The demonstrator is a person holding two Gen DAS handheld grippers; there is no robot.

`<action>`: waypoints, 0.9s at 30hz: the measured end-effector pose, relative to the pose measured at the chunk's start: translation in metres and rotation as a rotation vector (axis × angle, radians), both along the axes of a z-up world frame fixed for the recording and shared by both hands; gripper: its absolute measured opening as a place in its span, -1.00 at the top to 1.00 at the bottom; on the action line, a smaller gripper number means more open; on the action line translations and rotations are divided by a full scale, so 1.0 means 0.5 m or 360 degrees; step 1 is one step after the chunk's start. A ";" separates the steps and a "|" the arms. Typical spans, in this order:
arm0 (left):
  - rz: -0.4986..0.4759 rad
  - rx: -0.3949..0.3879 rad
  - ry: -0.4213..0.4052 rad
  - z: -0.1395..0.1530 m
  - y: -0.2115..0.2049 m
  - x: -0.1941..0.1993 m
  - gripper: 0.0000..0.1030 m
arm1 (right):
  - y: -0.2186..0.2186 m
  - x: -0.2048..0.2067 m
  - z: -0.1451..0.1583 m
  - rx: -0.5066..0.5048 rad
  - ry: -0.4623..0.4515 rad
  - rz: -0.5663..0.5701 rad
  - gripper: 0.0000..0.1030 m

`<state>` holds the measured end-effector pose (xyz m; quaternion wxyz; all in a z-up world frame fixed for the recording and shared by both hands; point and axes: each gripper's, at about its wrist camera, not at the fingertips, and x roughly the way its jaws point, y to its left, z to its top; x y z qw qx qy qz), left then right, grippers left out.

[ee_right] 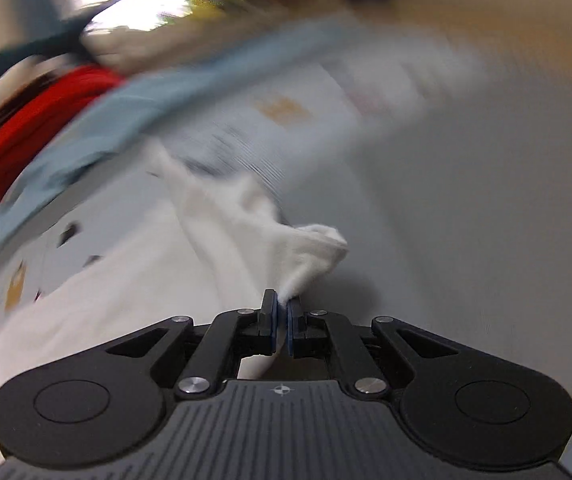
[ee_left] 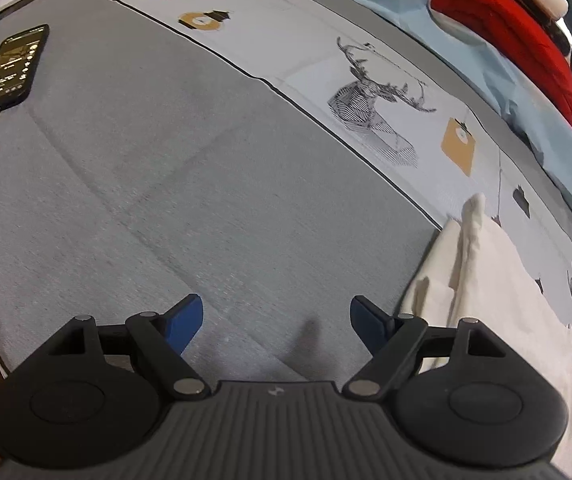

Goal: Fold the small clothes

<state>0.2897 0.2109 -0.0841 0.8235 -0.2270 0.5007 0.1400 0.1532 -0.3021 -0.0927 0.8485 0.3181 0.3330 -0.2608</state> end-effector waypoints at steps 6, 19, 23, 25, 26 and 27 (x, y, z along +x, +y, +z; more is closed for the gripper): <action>-0.0029 -0.0008 0.0024 -0.012 -0.023 -0.002 -0.65 | -0.052 -0.016 -0.068 0.0331 -0.0091 -0.0141 0.93; -0.0012 -0.0007 0.0033 -0.010 0.019 -0.004 -0.65 | 0.489 0.140 0.182 -0.0930 -0.0683 0.1253 1.00; 0.0016 -0.0039 0.0032 -0.010 0.042 -0.014 -0.65 | 0.648 0.097 0.061 -0.1007 -0.0529 0.1669 1.00; 0.0009 -0.0053 0.0014 -0.005 0.050 -0.020 -0.64 | 0.641 0.082 0.019 -0.1021 -0.0447 0.1594 1.00; 0.0000 -0.0051 0.0009 -0.003 0.052 -0.021 -0.65 | 0.626 0.079 0.014 -0.1040 -0.0404 0.1520 0.97; -0.0001 -0.0049 0.0004 -0.001 0.054 -0.023 -0.64 | 0.608 0.086 0.016 -0.1066 -0.0379 0.1443 0.89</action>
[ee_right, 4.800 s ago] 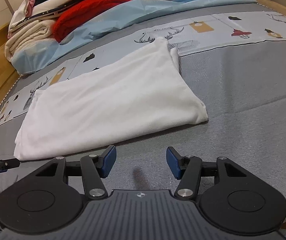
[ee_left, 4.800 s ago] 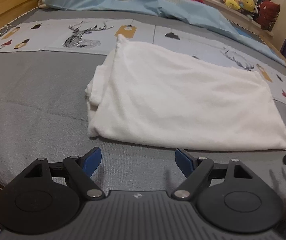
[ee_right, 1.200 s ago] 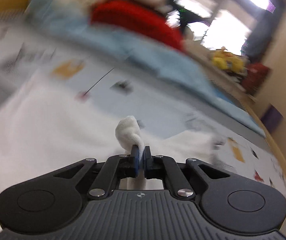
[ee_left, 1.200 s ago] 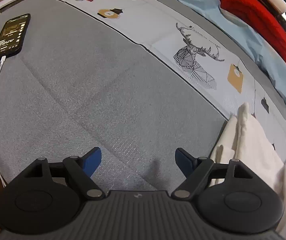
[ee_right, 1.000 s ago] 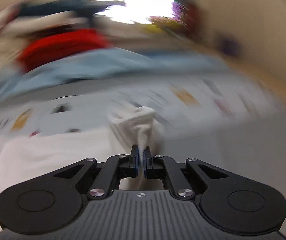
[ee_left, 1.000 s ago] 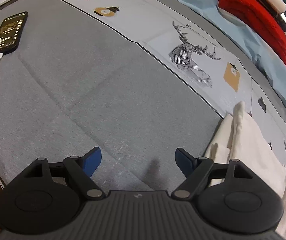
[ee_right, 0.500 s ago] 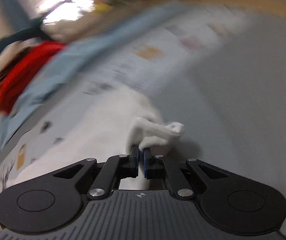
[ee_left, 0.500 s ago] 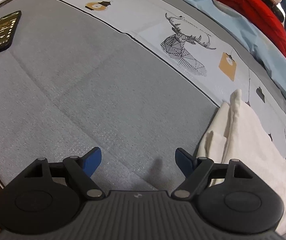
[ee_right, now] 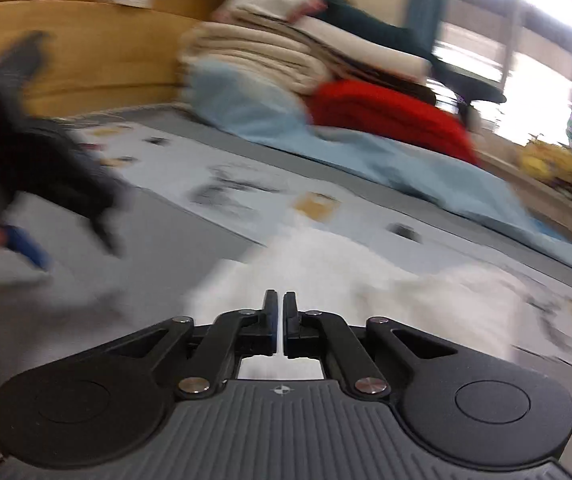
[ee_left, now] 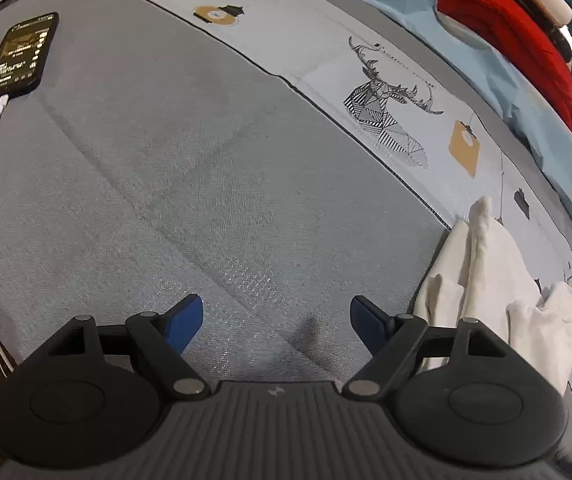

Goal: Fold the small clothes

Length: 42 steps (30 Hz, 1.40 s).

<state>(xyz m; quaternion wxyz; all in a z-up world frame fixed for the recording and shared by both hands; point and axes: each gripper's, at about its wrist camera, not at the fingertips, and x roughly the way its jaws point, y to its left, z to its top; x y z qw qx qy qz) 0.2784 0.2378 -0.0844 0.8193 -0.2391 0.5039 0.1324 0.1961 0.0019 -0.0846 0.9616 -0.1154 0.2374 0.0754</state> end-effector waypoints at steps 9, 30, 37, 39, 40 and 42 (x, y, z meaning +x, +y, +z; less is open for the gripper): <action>0.0035 -0.0055 -0.0014 0.004 0.001 -0.004 -0.64 | -0.072 0.204 -0.017 -0.0157 0.0237 -0.0226 0.15; 0.0017 -0.0029 -0.0011 0.004 -0.024 0.021 -0.64 | -0.362 0.028 0.087 0.0453 0.0035 -0.0876 0.90; -0.0007 -0.0022 0.0013 -0.008 -0.063 0.022 -0.64 | -0.607 -0.096 -0.060 0.1211 0.0267 -0.1461 0.84; -0.0028 -0.0008 0.0019 -0.012 -0.072 0.023 -0.64 | -0.647 -0.118 -0.098 0.1454 0.0296 -0.1584 0.65; -0.0034 0.0002 0.0020 -0.012 -0.075 0.025 -0.64 | -0.660 -0.126 -0.112 0.1574 0.0308 -0.1604 0.63; -0.0020 0.0013 0.0019 -0.012 -0.075 0.028 -0.65 | -0.682 -0.149 -0.127 0.1816 0.0274 -0.1614 0.37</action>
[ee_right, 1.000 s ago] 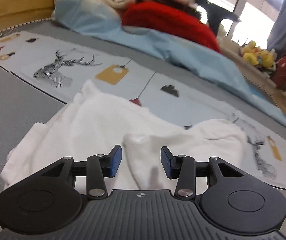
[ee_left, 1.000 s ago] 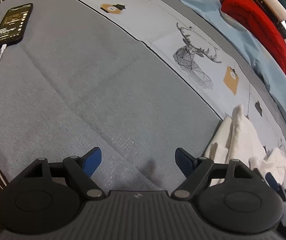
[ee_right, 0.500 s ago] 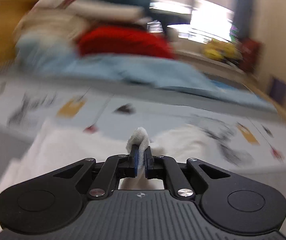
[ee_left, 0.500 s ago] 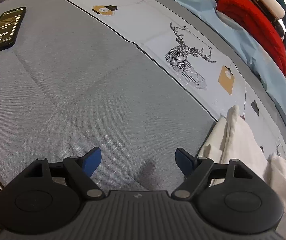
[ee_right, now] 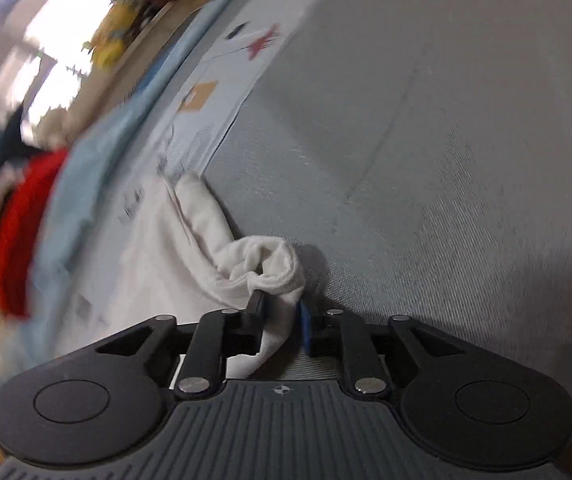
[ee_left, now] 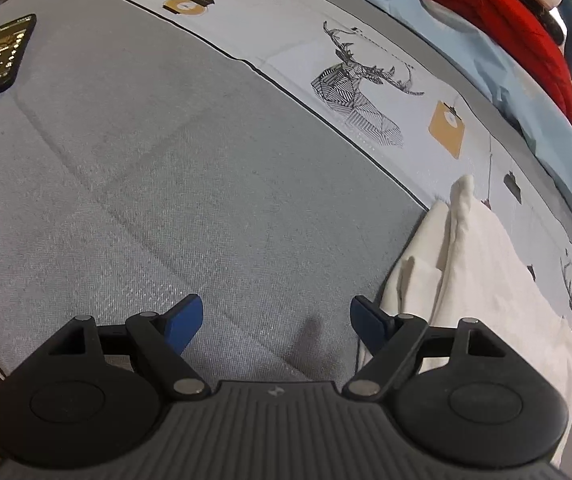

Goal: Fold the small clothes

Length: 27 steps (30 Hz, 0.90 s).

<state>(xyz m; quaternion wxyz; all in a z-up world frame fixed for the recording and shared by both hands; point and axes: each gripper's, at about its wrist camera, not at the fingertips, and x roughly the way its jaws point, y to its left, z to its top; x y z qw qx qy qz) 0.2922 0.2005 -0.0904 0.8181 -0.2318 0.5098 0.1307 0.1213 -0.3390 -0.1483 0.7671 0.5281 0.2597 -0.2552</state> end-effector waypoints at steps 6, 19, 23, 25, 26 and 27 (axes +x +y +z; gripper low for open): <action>0.0012 -0.0014 -0.0001 0.001 -0.002 0.013 -0.65 | -0.005 -0.008 -0.017 0.0156 -0.0175 0.0024 -0.26; -0.0093 0.0017 0.0066 -0.014 0.005 0.007 -0.65 | 0.051 0.164 0.113 -0.0518 0.0006 0.0387 0.81; -0.0128 0.0025 0.0132 -0.040 -0.003 0.009 -0.64 | 0.224 0.236 0.253 -0.1008 -0.0222 0.0729 0.81; -0.0130 0.0030 0.0123 -0.037 -0.003 0.009 -0.64 | 0.360 0.246 0.302 -0.1258 -0.0376 0.0991 0.81; -0.0128 0.0019 0.0116 -0.035 -0.002 0.009 -0.64 | 0.447 0.239 0.310 -0.1421 -0.0463 0.1176 0.81; -0.0122 0.0010 0.0114 -0.034 0.000 0.009 -0.64 | 0.517 0.230 0.303 -0.1563 -0.0514 0.1336 0.81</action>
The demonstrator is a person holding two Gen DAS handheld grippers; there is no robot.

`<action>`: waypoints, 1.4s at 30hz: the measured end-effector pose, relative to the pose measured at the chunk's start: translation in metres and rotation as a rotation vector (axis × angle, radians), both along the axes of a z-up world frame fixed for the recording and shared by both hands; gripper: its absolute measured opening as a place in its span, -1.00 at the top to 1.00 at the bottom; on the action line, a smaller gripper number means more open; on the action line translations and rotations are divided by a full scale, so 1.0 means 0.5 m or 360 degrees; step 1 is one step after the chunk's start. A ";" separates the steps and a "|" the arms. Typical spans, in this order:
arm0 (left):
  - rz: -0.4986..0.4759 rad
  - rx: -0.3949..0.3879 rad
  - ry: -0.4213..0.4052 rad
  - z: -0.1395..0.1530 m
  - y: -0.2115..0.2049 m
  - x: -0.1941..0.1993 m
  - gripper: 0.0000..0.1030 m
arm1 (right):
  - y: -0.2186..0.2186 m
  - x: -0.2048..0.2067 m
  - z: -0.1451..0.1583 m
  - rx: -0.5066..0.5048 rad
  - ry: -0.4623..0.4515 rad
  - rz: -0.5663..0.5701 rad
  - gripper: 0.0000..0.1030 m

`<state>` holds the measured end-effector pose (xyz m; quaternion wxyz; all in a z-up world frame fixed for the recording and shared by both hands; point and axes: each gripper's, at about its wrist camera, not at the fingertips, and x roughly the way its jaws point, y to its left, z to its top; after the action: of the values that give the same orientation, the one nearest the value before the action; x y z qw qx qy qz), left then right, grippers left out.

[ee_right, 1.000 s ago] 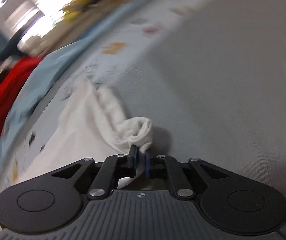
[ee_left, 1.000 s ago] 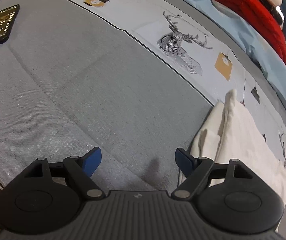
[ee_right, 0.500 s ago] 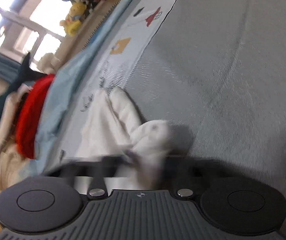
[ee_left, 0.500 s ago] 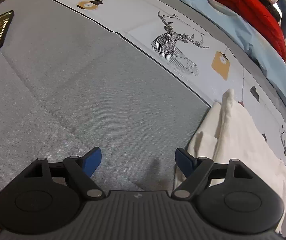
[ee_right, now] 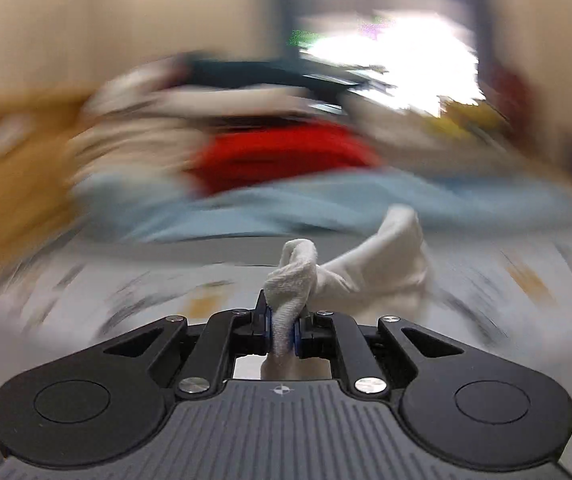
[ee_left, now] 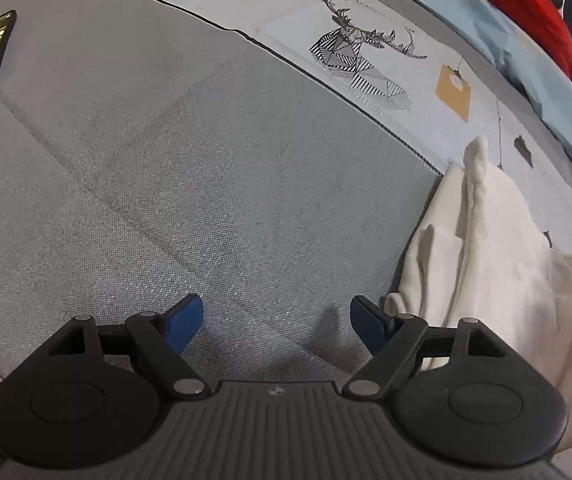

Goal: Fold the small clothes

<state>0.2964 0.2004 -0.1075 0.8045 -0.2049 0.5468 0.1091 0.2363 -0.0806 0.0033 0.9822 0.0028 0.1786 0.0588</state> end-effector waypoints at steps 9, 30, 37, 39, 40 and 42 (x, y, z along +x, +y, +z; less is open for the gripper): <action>0.0017 -0.0021 -0.0017 0.009 0.020 -0.010 -0.64 | 0.257 -0.036 -0.230 -0.0529 0.0322 0.0500 0.79; -0.0339 -0.0069 -0.0314 0.076 -0.071 -0.064 -0.64 | 0.124 -0.097 -0.138 -0.0253 0.0359 0.0412 0.18; -0.0487 0.0157 -0.0001 -0.011 -0.128 -0.042 -0.75 | 0.116 -0.102 -0.236 -0.0352 0.0713 0.0451 0.21; -0.0496 0.0215 -0.0023 -0.003 -0.124 -0.052 -0.77 | 0.100 -0.112 -0.226 -0.0289 0.0741 0.0461 0.21; -0.0500 0.0229 -0.0036 0.002 -0.121 -0.059 -0.77 | 0.087 -0.115 -0.219 -0.0247 0.0751 0.0451 0.21; -0.0507 0.0195 -0.0066 0.014 -0.112 -0.072 -0.77 | 0.046 -0.122 -0.189 -0.0134 0.0737 0.0414 0.19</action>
<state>0.2604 0.1442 -0.1003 0.8337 -0.0686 0.5479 0.0090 0.1754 -0.0574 -0.0914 0.8986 -0.0475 0.3997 0.1749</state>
